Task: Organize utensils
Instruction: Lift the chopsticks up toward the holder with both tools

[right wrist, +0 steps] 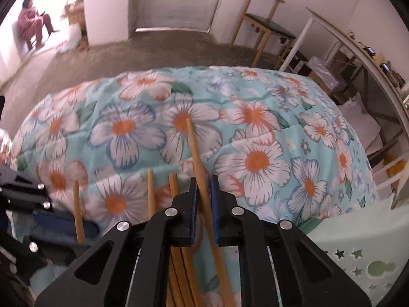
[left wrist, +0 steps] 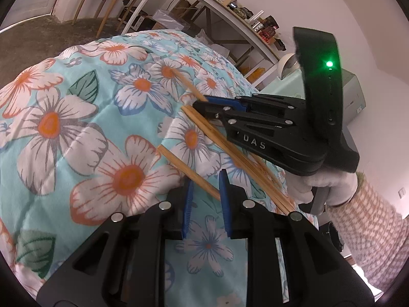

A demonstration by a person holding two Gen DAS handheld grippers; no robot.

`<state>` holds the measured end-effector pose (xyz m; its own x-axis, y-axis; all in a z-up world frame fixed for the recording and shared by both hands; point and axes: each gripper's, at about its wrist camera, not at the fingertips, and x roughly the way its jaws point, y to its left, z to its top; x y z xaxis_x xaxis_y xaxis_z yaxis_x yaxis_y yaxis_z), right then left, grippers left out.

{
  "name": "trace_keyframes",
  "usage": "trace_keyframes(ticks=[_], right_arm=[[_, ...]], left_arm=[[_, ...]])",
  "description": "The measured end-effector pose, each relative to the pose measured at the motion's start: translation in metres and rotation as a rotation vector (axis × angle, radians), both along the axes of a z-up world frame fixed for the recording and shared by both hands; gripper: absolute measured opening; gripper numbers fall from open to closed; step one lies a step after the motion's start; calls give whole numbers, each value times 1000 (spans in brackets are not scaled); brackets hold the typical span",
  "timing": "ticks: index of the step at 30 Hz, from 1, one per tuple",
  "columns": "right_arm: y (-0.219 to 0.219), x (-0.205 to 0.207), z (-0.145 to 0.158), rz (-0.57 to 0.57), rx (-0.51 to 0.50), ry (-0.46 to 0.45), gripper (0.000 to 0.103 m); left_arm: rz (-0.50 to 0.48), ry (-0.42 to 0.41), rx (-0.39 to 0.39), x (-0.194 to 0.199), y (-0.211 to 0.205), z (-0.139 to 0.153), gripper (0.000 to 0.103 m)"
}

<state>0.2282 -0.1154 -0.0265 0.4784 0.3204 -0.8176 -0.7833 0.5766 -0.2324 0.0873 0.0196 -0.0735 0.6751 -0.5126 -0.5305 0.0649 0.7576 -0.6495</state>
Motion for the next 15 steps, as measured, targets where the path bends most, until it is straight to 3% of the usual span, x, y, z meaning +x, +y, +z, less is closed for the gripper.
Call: trace_keyframes(ticks=[5, 9, 15], right_arm=[[-23, -10, 41, -80, 138, -89, 7], [-67, -26, 89, -192, 297, -169, 7], [-118, -52, 104, -331, 437, -220, 7]], left_arm=[[0, 0, 0, 0, 0, 0, 21], [5, 0, 3, -1, 0, 1, 21], [11, 8, 1, -3, -2, 2, 21]])
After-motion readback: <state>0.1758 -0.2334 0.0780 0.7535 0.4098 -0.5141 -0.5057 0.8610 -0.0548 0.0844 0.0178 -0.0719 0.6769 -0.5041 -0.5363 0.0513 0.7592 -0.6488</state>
